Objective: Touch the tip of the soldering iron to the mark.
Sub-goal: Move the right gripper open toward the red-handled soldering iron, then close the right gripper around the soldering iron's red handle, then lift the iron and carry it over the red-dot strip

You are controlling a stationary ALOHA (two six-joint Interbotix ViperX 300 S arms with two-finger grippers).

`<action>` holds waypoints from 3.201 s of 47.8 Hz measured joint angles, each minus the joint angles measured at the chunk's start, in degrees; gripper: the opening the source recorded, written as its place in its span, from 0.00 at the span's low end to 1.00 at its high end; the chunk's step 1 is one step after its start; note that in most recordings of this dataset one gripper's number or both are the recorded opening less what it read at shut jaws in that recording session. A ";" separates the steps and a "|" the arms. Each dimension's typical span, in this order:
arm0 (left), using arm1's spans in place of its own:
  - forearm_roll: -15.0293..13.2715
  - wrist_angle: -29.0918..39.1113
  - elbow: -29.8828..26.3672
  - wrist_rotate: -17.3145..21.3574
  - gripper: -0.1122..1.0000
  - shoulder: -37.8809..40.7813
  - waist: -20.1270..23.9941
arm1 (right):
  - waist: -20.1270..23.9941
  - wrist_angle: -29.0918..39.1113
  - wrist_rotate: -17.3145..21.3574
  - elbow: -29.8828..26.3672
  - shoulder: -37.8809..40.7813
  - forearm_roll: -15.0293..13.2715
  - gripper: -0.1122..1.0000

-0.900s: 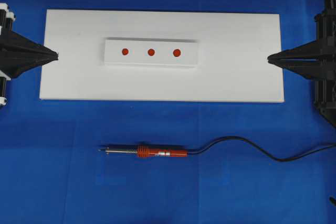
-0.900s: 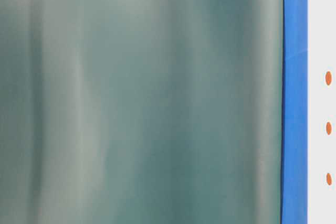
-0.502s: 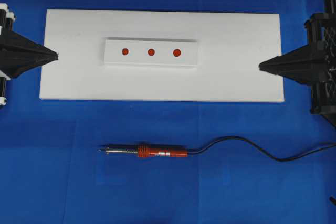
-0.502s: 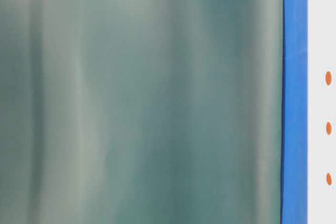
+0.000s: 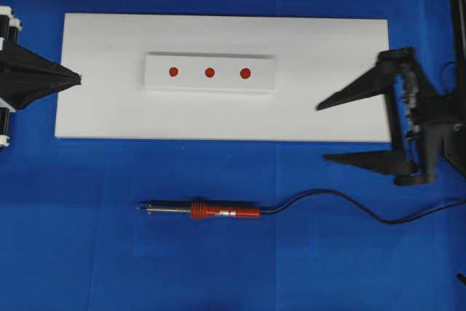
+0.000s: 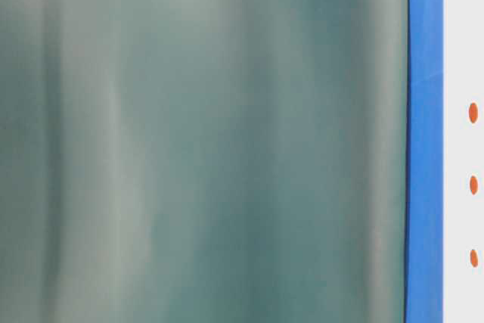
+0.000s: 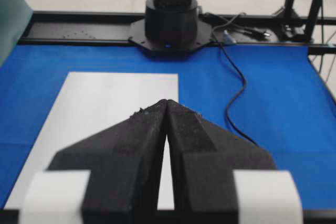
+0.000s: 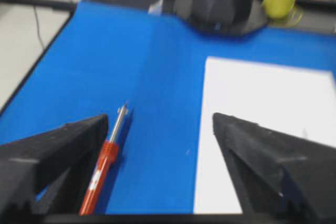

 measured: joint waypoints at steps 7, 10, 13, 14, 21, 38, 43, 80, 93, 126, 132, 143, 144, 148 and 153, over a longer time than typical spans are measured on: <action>0.00 0.00 0.26 0.00 0.10 0.00 0.09 | 1.23 -0.97 0.09 -2.64 7.29 3.78 0.90; 0.00 0.00 0.44 0.00 0.10 0.00 0.09 | 1.85 -1.14 0.18 -4.04 10.46 5.27 0.90; 0.00 0.00 0.62 0.00 0.10 -0.09 0.09 | 2.55 -1.41 0.26 -5.62 13.71 6.77 0.90; 0.09 0.00 0.62 0.00 0.10 -0.09 0.09 | 2.90 -1.49 0.26 -6.33 15.21 7.56 0.90; 0.00 0.00 0.97 0.00 0.10 -0.09 0.35 | 4.83 -3.96 0.09 -9.40 22.94 11.69 0.90; 0.00 0.00 1.32 -0.09 0.10 -0.26 0.79 | 9.49 -11.25 0.00 -15.12 38.14 19.78 0.90; 0.00 0.00 1.41 0.00 0.10 -0.35 0.88 | 10.37 -12.30 0.00 -16.88 42.01 21.88 0.90; 0.00 0.00 1.85 -0.09 0.10 -0.44 0.97 | 13.27 -13.97 -0.44 -24.17 57.30 28.83 0.80; 0.00 0.00 1.85 0.00 0.10 -0.44 1.05 | 13.10 -14.15 -0.44 -23.47 57.30 29.18 0.16; 0.00 0.00 1.93 -0.18 0.10 -0.44 1.05 | 11.25 -6.24 -7.82 -21.62 44.82 29.09 0.16; 0.09 0.00 2.02 -0.09 0.10 -0.44 1.05 | 10.37 -1.58 -11.34 -21.53 39.38 29.09 0.16; 0.09 -0.09 1.93 -0.09 0.10 -0.44 1.14 | 9.58 5.10 -16.00 -21.53 30.23 29.00 0.16; 0.09 -0.09 2.02 -0.09 0.10 -0.44 1.14 | 9.40 5.54 -16.17 -21.53 29.71 29.00 0.16; 0.09 -0.09 2.02 -0.09 0.10 -0.44 1.05 | 8.88 6.68 -16.44 -21.53 27.69 28.92 0.16; 0.00 -0.09 2.02 -0.18 0.10 -0.44 1.14 | 8.70 7.03 -16.52 -21.53 26.81 28.83 0.16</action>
